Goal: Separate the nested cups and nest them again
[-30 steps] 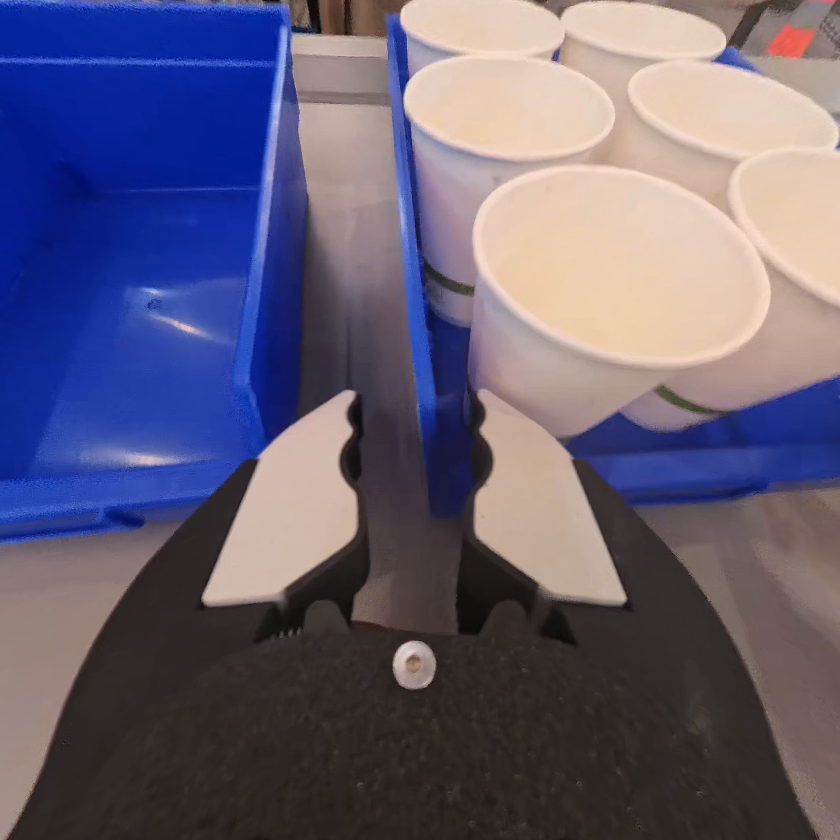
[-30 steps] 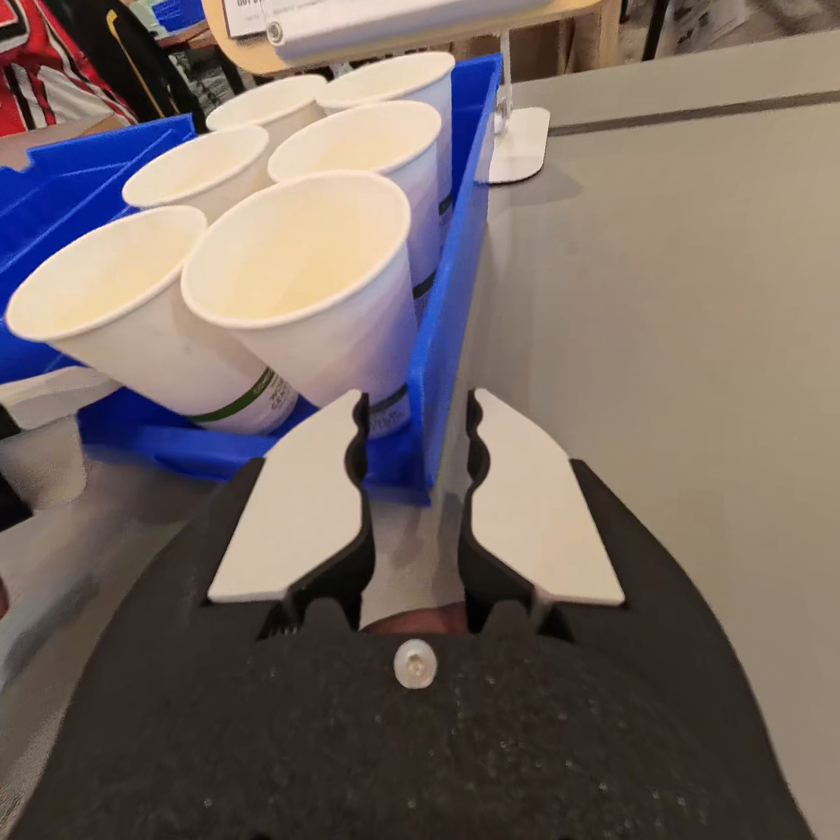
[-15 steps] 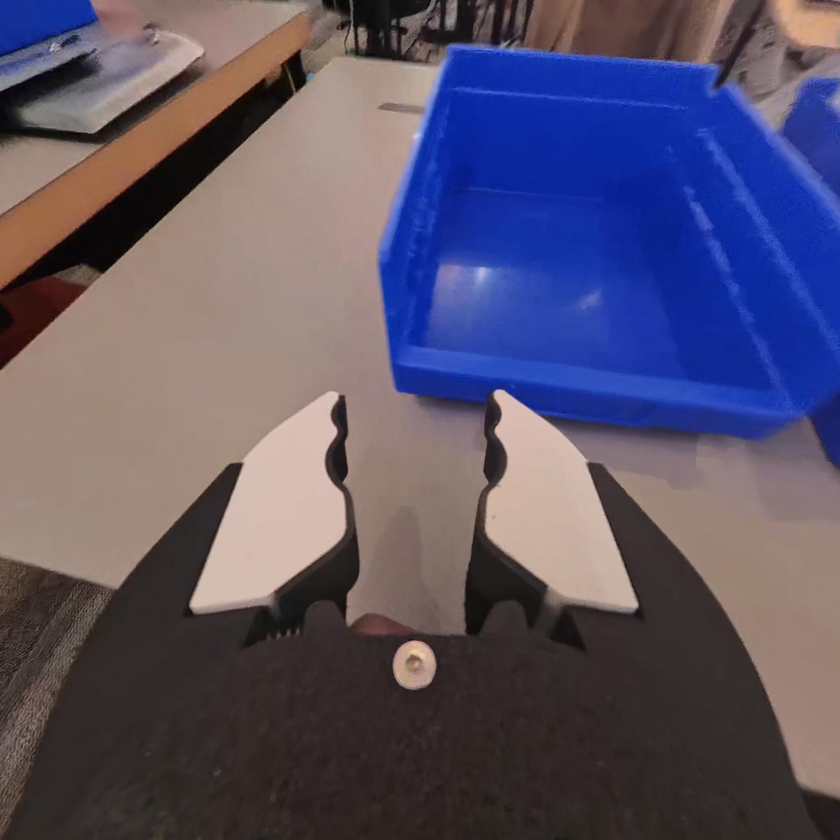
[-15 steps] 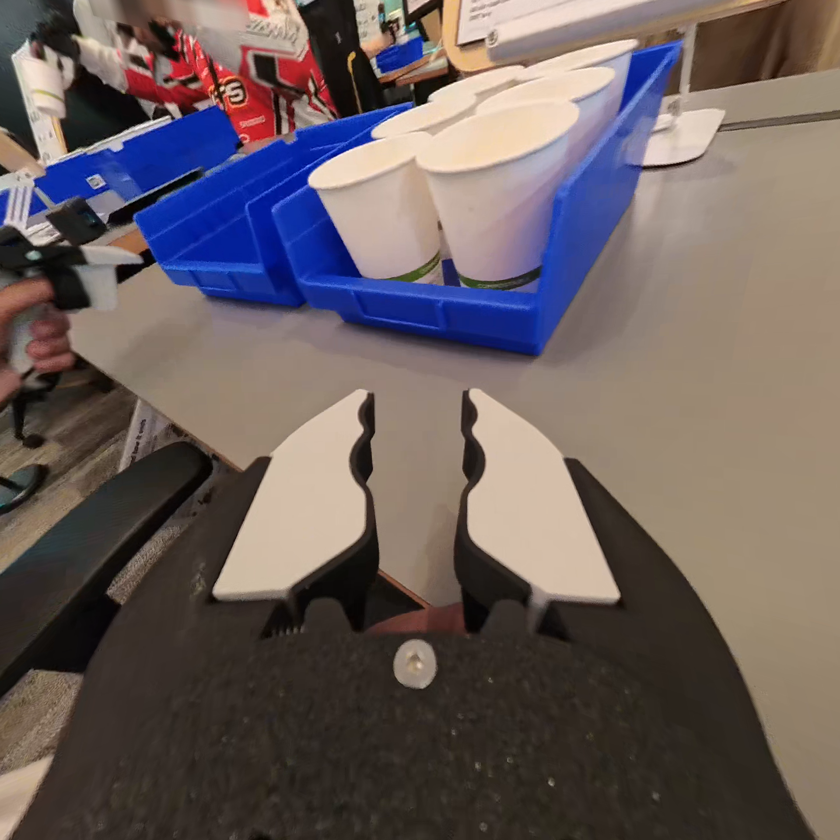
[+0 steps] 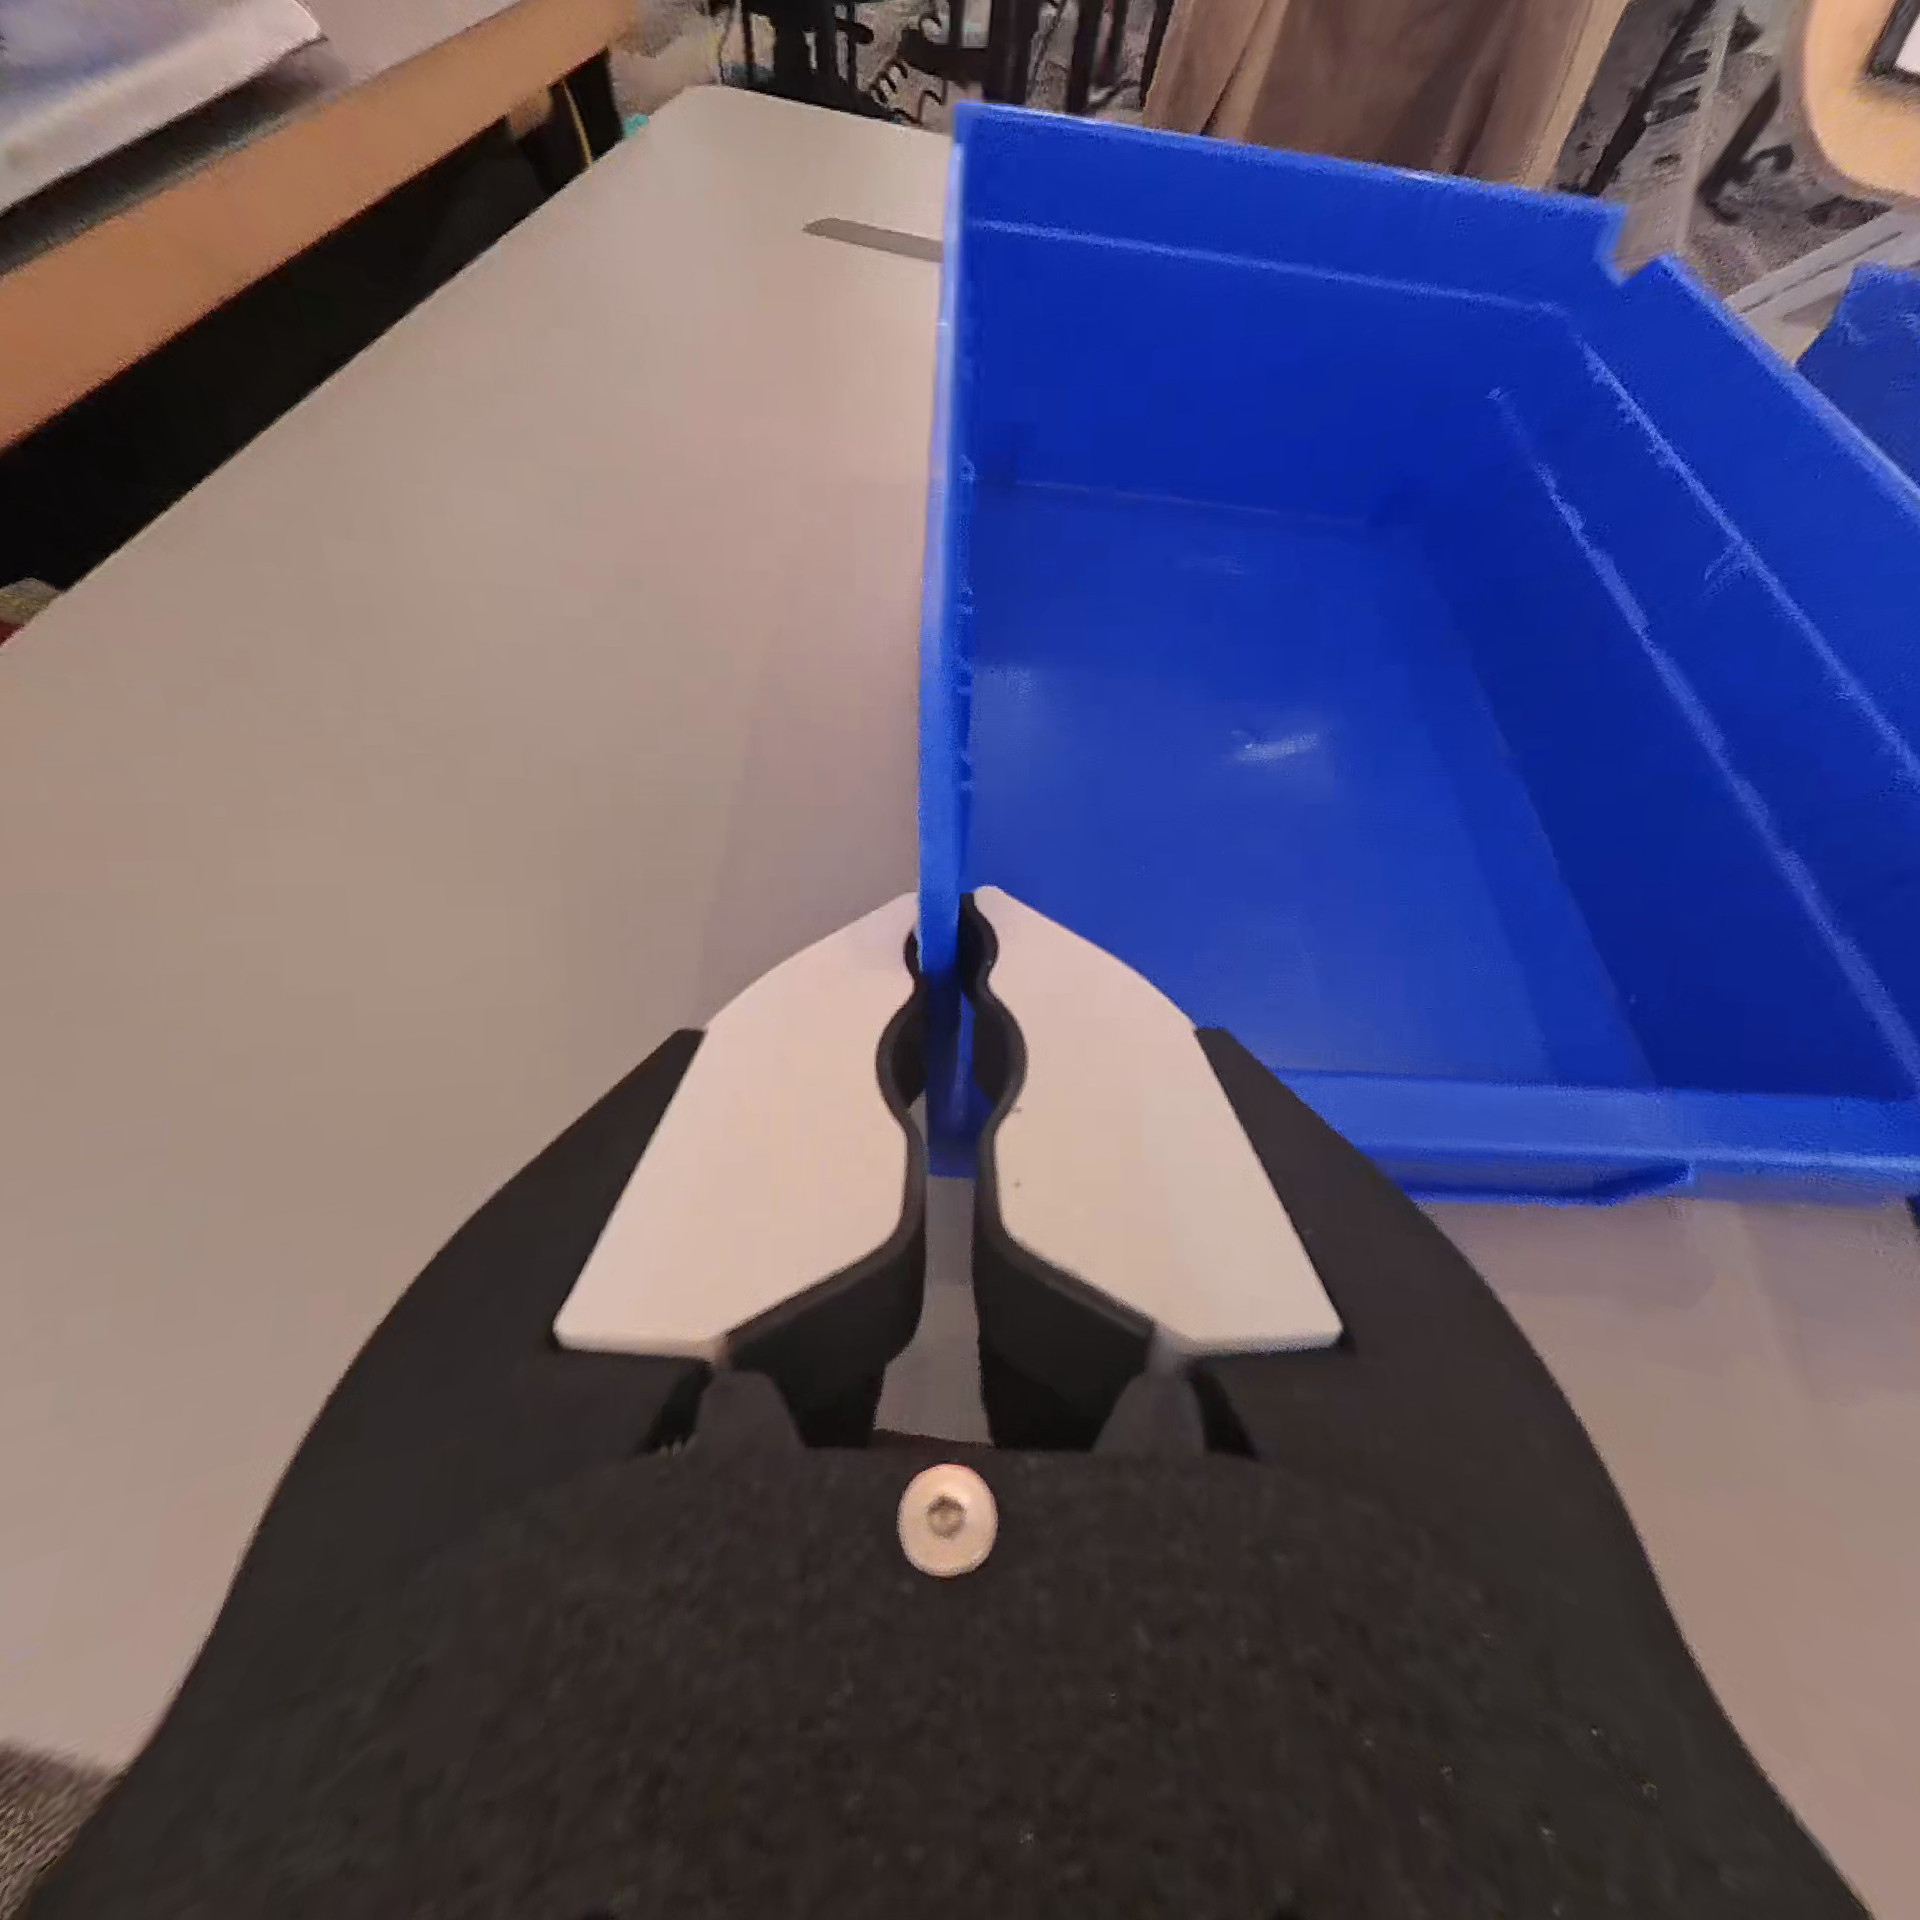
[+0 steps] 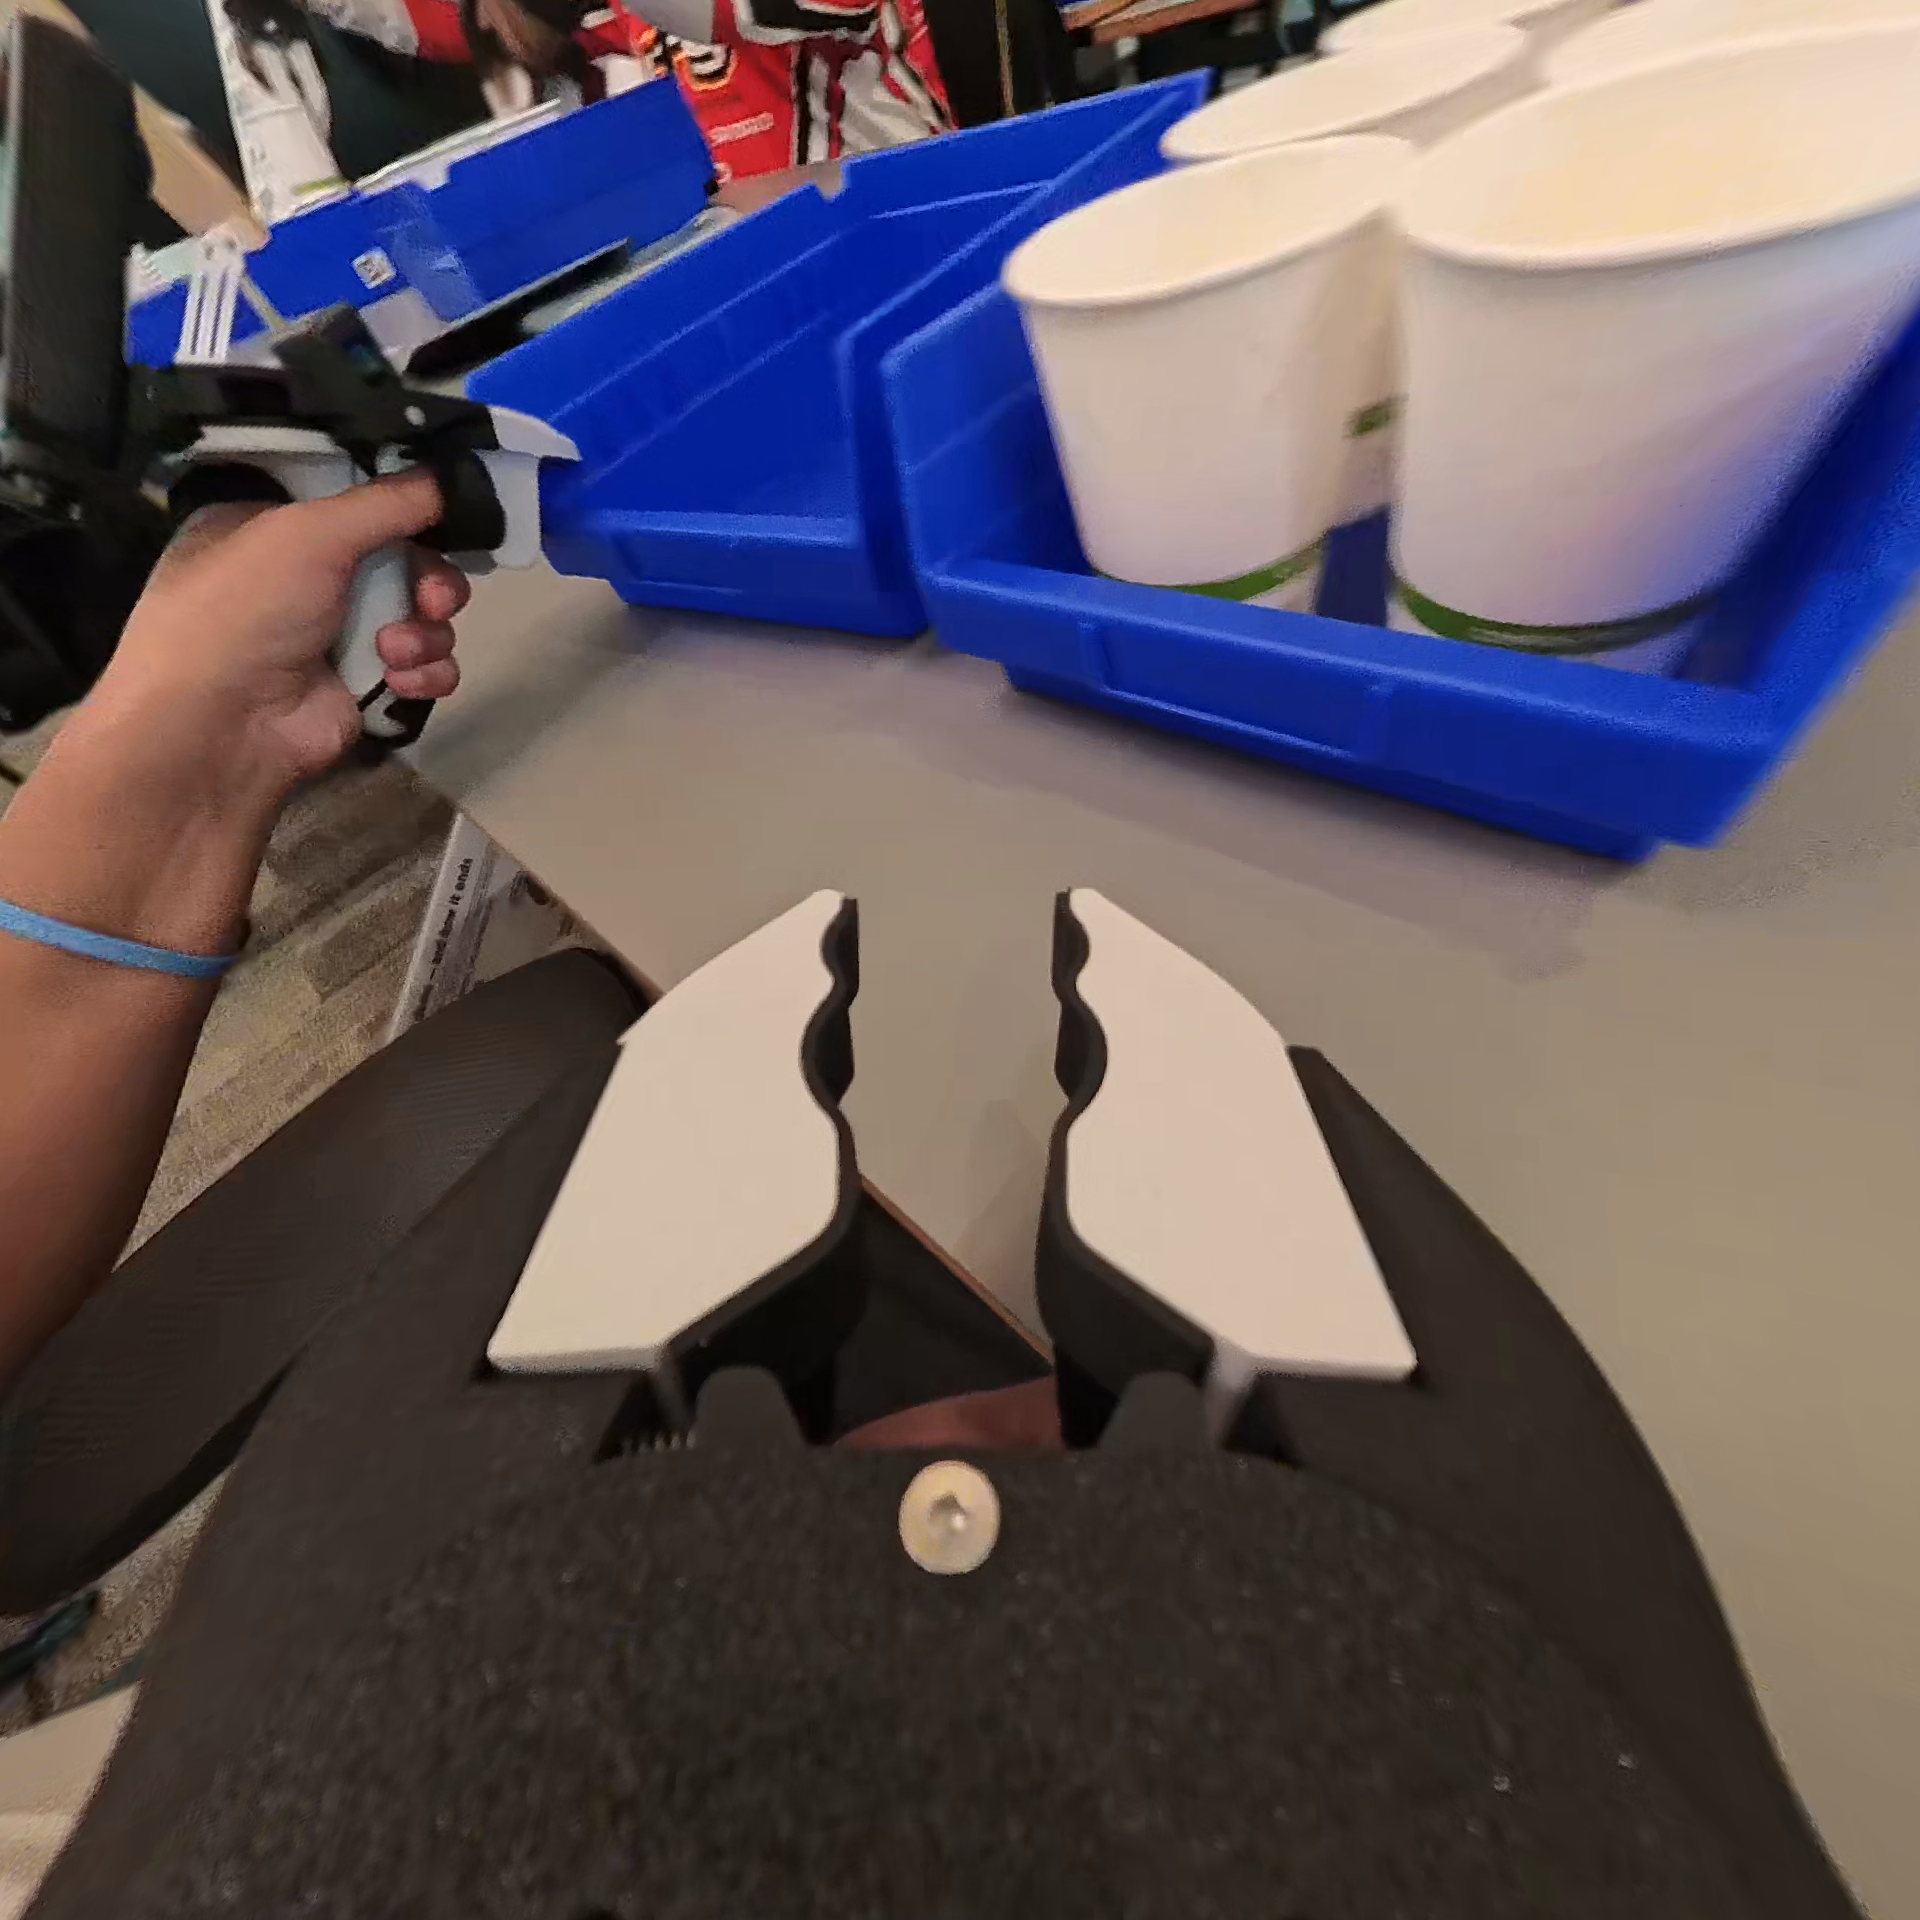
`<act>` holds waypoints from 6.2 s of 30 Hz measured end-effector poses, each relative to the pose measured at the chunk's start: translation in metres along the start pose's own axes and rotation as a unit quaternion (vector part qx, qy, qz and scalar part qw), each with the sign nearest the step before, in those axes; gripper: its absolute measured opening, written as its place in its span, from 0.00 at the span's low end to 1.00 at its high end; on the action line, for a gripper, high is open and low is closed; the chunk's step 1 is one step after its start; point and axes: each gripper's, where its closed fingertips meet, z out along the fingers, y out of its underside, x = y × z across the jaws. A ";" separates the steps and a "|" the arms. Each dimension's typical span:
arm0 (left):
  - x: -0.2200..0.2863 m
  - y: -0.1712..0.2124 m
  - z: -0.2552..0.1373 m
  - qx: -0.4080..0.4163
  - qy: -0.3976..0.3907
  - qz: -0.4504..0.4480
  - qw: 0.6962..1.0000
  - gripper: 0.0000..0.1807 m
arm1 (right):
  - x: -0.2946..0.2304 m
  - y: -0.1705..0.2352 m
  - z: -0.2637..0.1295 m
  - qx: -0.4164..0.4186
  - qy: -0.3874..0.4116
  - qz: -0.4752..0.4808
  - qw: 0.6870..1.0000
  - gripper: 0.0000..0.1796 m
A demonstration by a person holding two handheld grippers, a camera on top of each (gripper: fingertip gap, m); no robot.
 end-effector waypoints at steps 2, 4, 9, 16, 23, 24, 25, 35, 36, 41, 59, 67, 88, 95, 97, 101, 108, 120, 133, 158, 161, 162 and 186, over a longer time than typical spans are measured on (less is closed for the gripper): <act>0.003 0.008 -0.015 0.006 -0.011 0.002 1.000 0.01 | -0.017 0.000 0.018 -0.008 0.010 -0.033 0.999 0.20; 0.002 0.017 -0.034 0.015 -0.028 -0.005 0.999 0.01 | -0.030 -0.004 0.039 -0.010 0.030 -0.064 0.997 0.21; 0.002 0.041 -0.083 0.042 -0.044 -0.040 0.997 0.01 | -0.061 -0.027 0.090 0.021 0.041 -0.014 0.999 0.21; 0.018 0.065 -0.128 0.064 -0.057 -0.017 0.996 0.01 | -0.067 -0.019 0.120 -0.013 0.087 -0.027 0.996 0.17; 0.033 0.052 -0.152 0.122 -0.089 -0.008 0.989 0.01 | -0.061 -0.059 0.098 0.095 0.106 -0.051 0.989 0.02; 0.034 0.044 -0.157 0.138 -0.096 -0.003 0.986 0.01 | -0.062 -0.067 0.096 0.105 0.104 -0.057 0.987 0.02; 0.036 0.033 -0.165 0.157 -0.104 0.004 0.982 0.01 | -0.064 -0.077 0.093 0.119 0.099 -0.060 0.986 0.02; 0.145 -0.123 -0.186 0.299 -0.016 0.055 0.953 0.01 | -0.003 -0.229 -0.007 0.268 0.170 -0.102 0.943 0.02; 0.170 -0.138 -0.182 0.304 0.001 0.063 0.951 0.01 | 0.016 -0.241 -0.022 0.274 0.191 -0.100 0.937 0.02; 0.313 -0.171 -0.151 0.290 0.093 0.090 0.948 0.01 | 0.126 -0.266 -0.111 0.275 0.294 -0.072 0.913 0.02; 0.575 0.028 -0.052 0.122 0.171 0.175 0.962 0.02 | 0.376 -0.069 -0.223 0.084 0.369 0.042 0.925 0.02; 0.584 0.086 -0.037 0.042 0.193 0.243 0.950 0.04 | 0.398 -0.035 -0.229 0.013 0.386 0.045 0.921 0.02; 0.263 0.034 -0.075 0.058 0.131 0.154 0.978 0.30 | 0.128 -0.061 -0.067 0.087 0.229 -0.055 0.968 0.21; 0.240 0.020 -0.017 0.024 0.136 0.103 0.985 0.29 | 0.144 -0.048 0.009 0.035 0.272 0.008 0.962 0.17; 0.245 0.020 -0.008 0.019 0.133 0.116 0.984 0.24 | 0.146 -0.058 0.016 0.053 0.271 0.017 0.961 0.14; 0.246 0.024 0.000 0.021 0.104 0.115 0.988 0.02 | 0.162 -0.060 0.023 0.041 0.319 0.003 0.947 0.02; 0.234 0.017 -0.008 0.014 0.115 0.119 0.986 0.02 | 0.139 -0.079 0.024 0.112 0.347 0.027 0.931 0.02; 0.063 -0.016 -0.006 0.024 0.068 0.111 0.991 0.02 | 0.009 -0.088 0.143 0.100 0.286 -0.026 0.953 0.02; -0.007 -0.025 0.033 0.039 0.077 0.099 0.991 0.01 | -0.024 -0.076 0.211 0.052 0.259 0.025 0.964 0.03; 0.186 0.010 -0.112 0.100 0.230 0.010 0.968 0.31 | 0.110 -0.061 -0.059 0.056 0.166 -0.127 0.976 0.33; 0.226 0.038 -0.109 0.094 0.225 0.049 0.969 0.31 | 0.133 -0.042 -0.095 0.078 0.174 -0.087 0.978 0.33; 0.234 0.045 -0.108 0.088 0.227 0.062 0.968 0.31 | 0.136 -0.036 -0.105 0.088 0.172 -0.073 0.978 0.33; 0.171 0.034 -0.067 0.075 0.145 0.062 0.985 0.36 | 0.139 -0.012 -0.126 0.087 0.168 -0.057 0.980 0.28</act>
